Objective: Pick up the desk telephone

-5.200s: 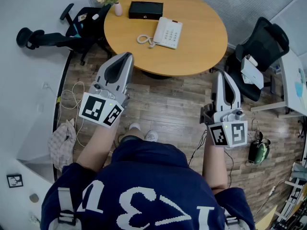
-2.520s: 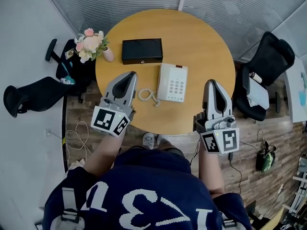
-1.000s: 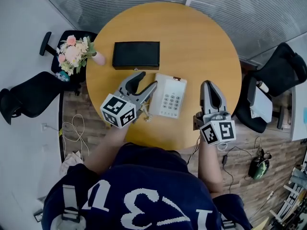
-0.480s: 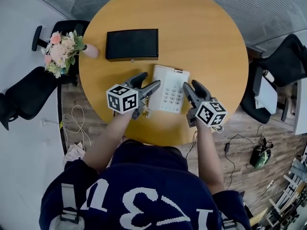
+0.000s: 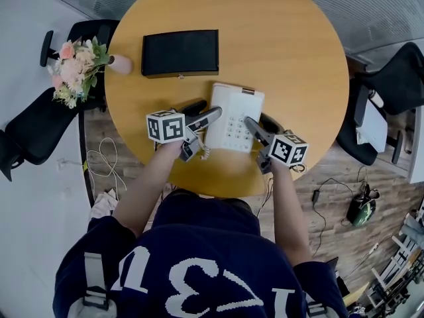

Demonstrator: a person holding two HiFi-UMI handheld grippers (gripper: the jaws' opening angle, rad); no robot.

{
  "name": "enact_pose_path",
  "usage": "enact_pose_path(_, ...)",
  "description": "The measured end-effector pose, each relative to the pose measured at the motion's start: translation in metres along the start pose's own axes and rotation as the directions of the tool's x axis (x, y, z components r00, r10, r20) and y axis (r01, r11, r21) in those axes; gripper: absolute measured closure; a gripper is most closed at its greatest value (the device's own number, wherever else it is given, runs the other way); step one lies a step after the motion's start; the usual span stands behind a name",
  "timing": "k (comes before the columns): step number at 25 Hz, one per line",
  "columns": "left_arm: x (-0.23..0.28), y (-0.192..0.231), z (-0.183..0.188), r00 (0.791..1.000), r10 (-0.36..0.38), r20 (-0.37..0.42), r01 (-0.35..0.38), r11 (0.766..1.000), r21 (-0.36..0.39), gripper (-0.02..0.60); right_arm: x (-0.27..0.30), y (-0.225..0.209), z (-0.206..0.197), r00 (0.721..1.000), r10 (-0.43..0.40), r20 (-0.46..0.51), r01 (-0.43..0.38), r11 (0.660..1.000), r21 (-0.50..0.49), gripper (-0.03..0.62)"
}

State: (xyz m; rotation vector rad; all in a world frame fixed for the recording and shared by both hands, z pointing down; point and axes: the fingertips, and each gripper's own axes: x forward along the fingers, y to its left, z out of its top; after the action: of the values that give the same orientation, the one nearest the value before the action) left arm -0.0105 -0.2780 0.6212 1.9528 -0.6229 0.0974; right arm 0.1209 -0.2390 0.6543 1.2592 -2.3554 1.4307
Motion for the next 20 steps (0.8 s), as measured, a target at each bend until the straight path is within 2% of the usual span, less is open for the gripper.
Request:
enact_pose_path(2,0.003,-0.001,0.001,1.000,-0.022,-0.008,0.022,1.000,-0.020,0.245,0.002,0.003,-0.003,1.000,0.022,-0.015,-0.022,1.000,0.000,0.338)
enact_pose_path(4,0.008,-0.002,-0.002,0.998,-0.028,-0.047,0.028,1.000,-0.012,0.245,0.006,0.007,-0.005,0.999,0.033,-0.031,-0.034,0.999,-0.011,0.338)
enact_pose_path(6,0.015,-0.004,-0.011,0.993,-0.009,-0.119,0.014,0.999,0.040,0.245,0.008,0.008,-0.006,0.998,0.032,-0.048,-0.033,0.999,-0.021,0.335)
enact_pose_path(8,0.020,-0.004,-0.016,0.988,0.023,-0.151,-0.010,0.996,0.085,0.238,0.009,0.007,-0.006,0.998,0.021,-0.059,-0.023,0.999,-0.035,0.335)
enact_pose_path(11,0.021,-0.003,-0.016,0.989,0.034,-0.145,-0.022,0.996,0.085,0.238,0.010,0.006,-0.006,0.998,-0.002,-0.057,0.001,1.000,-0.024,0.335)
enact_pose_path(15,0.019,-0.005,-0.015,0.994,0.054,-0.095,-0.048,0.996,0.071,0.239,0.009,0.005,-0.004,0.999,-0.022,-0.043,0.023,1.000,0.011,0.336)
enact_pose_path(20,0.009,-0.021,-0.012,0.994,0.086,-0.067,-0.075,0.985,0.154,0.241,0.000,0.015,0.007,1.000,-0.019,-0.023,0.018,1.000,-0.020,0.338)
